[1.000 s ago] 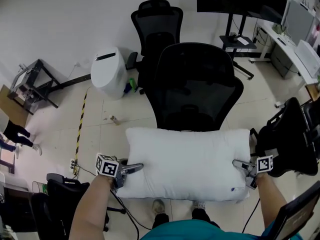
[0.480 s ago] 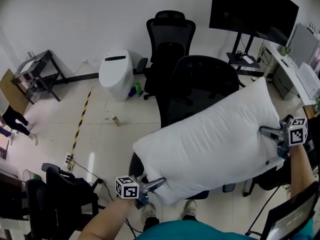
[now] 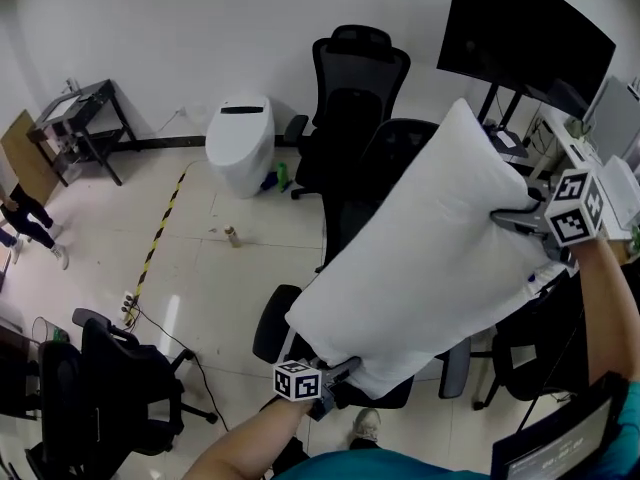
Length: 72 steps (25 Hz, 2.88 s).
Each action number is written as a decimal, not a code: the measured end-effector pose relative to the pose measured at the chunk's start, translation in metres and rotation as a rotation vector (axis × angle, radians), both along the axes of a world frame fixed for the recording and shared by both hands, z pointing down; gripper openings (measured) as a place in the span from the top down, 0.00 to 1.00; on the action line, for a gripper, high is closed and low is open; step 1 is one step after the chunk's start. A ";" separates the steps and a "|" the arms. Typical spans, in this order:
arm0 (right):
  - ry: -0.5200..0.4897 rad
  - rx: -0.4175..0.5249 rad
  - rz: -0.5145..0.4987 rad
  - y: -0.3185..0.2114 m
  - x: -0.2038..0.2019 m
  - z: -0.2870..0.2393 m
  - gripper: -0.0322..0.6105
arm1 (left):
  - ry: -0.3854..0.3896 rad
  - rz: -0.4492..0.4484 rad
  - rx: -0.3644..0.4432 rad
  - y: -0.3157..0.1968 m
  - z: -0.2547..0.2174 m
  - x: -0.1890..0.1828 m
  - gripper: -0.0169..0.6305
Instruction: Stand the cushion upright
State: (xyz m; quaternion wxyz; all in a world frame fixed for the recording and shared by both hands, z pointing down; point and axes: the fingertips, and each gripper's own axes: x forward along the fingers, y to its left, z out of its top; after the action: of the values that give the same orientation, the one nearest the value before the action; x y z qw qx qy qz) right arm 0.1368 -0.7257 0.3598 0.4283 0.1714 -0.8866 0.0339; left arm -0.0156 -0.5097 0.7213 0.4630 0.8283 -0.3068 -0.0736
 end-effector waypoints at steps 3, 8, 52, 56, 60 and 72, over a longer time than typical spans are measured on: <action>0.058 0.039 -0.028 -0.013 -0.018 0.017 0.77 | 0.018 -0.050 -0.026 -0.007 0.023 0.006 0.75; 0.103 0.071 -0.067 -0.036 -0.038 0.050 0.77 | 0.036 -0.130 -0.061 -0.028 0.059 0.012 0.75; 0.188 0.112 -0.126 -0.044 -0.083 0.183 0.24 | 0.038 -0.318 -0.274 0.001 0.242 0.024 0.39; 0.099 0.133 -0.102 -0.024 -0.081 0.143 0.25 | 0.055 -0.298 -0.143 0.030 0.178 0.002 0.40; -0.049 0.129 -0.032 0.010 -0.072 0.103 0.31 | 0.031 -0.250 -0.007 0.042 0.102 -0.035 0.42; -0.523 0.218 0.251 0.130 -0.009 0.035 0.77 | -0.190 -0.103 0.500 0.042 -0.174 -0.150 0.79</action>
State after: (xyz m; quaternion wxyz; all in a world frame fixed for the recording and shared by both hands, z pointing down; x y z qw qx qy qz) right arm 0.1282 -0.5954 0.3947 0.1574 0.3100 -0.9370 0.0341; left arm -0.1654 -0.4676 0.5471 0.2089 0.9034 -0.3629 -0.0926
